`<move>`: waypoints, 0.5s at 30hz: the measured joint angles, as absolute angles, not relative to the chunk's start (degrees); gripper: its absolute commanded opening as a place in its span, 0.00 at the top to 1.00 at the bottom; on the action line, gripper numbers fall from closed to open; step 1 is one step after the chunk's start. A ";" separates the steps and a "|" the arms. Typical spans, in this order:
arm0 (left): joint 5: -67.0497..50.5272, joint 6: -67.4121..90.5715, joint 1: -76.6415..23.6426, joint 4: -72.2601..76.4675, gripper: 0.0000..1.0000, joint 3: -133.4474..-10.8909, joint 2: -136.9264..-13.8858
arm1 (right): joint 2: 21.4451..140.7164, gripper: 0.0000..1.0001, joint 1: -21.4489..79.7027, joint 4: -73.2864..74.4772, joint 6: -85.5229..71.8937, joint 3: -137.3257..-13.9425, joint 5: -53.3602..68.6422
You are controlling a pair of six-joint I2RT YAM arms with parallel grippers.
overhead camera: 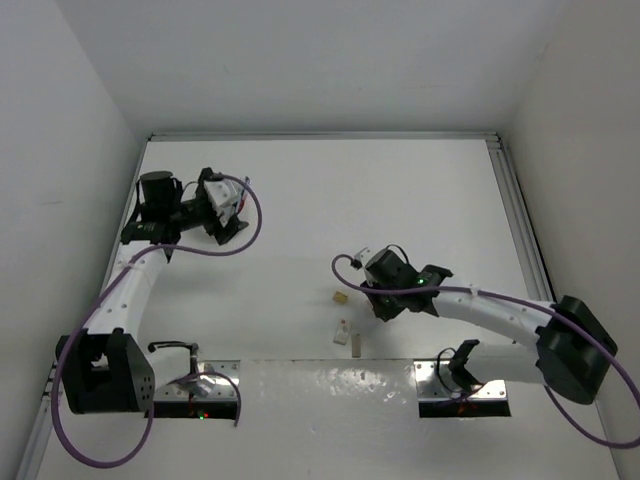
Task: Sort the stationery into containers
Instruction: Pick up the stationery from the center of the board.
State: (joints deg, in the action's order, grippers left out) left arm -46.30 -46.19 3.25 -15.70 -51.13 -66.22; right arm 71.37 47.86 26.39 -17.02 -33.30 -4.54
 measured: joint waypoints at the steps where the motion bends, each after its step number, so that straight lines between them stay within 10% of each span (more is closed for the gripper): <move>1: -48.27 -49.71 2.70 -18.90 0.10 -51.44 -66.26 | 69.89 1.00 47.86 27.57 -16.08 -34.09 -4.89; 15: -52.47 -63.92 -20.10 -36.88 0.10 -57.49 -68.49 | 70.87 1.00 50.26 21.93 4.58 -57.14 -0.64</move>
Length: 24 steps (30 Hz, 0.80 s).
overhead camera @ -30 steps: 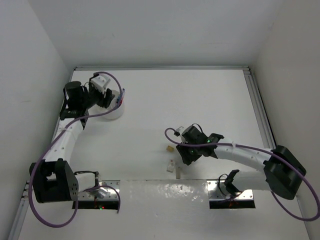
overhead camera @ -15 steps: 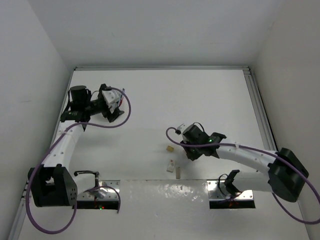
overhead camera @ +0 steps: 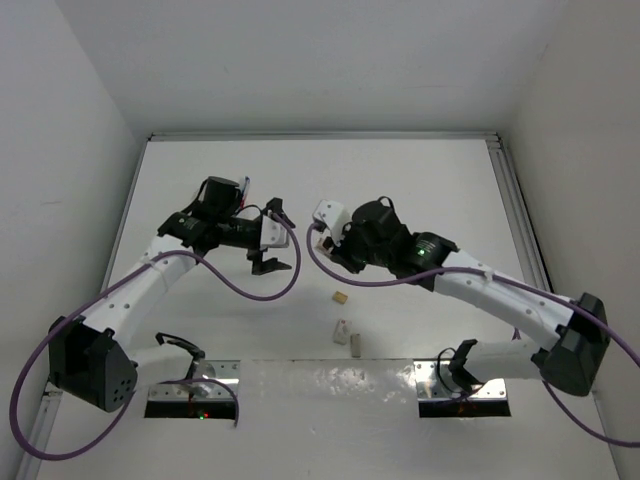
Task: Sort the stationery into containers
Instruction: Pick up the stationery from the center of the board, then place the stationery in the storage box.
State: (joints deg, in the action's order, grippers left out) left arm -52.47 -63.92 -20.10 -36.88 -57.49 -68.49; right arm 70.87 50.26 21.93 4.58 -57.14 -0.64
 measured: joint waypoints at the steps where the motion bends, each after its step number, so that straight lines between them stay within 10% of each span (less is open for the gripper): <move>1: -52.21 -63.61 -20.73 -36.86 0.10 -57.67 -68.60 | 72.71 1.00 50.70 21.69 5.30 -58.67 -0.03; 24: -54.63 -60.55 -22.48 -34.20 0.67 -58.98 -69.41 | 77.65 1.00 54.68 12.19 6.79 -61.49 2.37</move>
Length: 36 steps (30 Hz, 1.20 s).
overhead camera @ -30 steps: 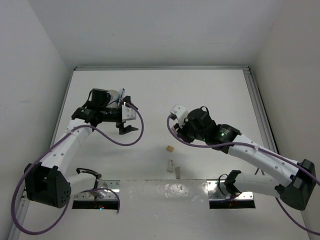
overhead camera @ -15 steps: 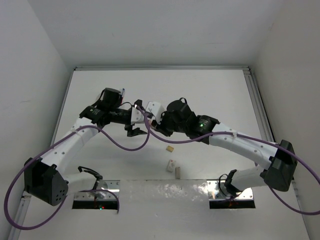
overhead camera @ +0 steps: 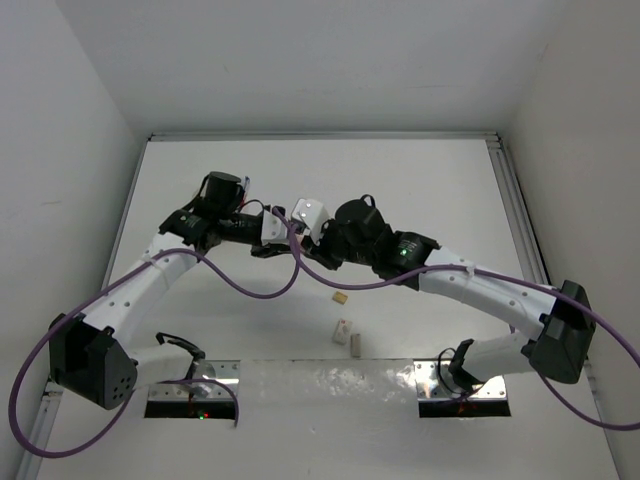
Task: Sort the stationery into containers
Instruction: Place the stationery in the storage box.
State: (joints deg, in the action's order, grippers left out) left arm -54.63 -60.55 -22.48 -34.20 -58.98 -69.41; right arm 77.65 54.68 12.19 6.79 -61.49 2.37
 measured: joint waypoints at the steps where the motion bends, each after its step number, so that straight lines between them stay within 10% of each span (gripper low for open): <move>1: -54.61 -60.60 -22.44 -33.89 0.72 -59.09 -69.41 | 77.58 1.00 54.74 12.19 6.48 -61.45 2.39; 5: -54.85 -60.36 -22.44 -33.87 0.97 -59.22 -69.41 | 77.19 1.00 54.85 12.08 6.63 -61.19 2.11; 9: -54.70 -60.36 -22.41 -33.93 1.00 -59.27 -69.41 | 77.14 1.00 54.87 11.90 6.59 -61.06 1.98; 10: -54.59 -60.36 -22.41 -34.00 1.00 -59.29 -69.41 | 77.10 0.94 54.87 11.60 6.52 -60.80 1.93; 11: -54.37 -60.36 -22.41 -34.13 1.00 -59.35 -69.41 | 77.03 0.59 54.87 11.11 6.37 -60.47 1.89; 13: -53.93 -59.59 -22.35 -34.52 1.00 -59.42 -69.41 | 76.99 0.27 54.92 9.54 5.98 -59.70 1.02; 17: -51.27 -57.69 -21.19 -34.96 1.00 -59.46 -69.41 | 76.93 0.03 55.00 6.04 5.50 -57.63 -1.58; 36: -18.04 -18.17 12.45 -29.76 1.00 -73.06 -73.08 | 65.65 0.01 46.76 -5.06 -2.35 -44.95 -2.09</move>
State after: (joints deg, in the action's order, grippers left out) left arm -18.04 -18.17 12.45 -29.76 -73.06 -73.08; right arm 65.65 46.76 -5.06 -2.35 -44.95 -2.09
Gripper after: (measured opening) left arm 0.322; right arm 0.985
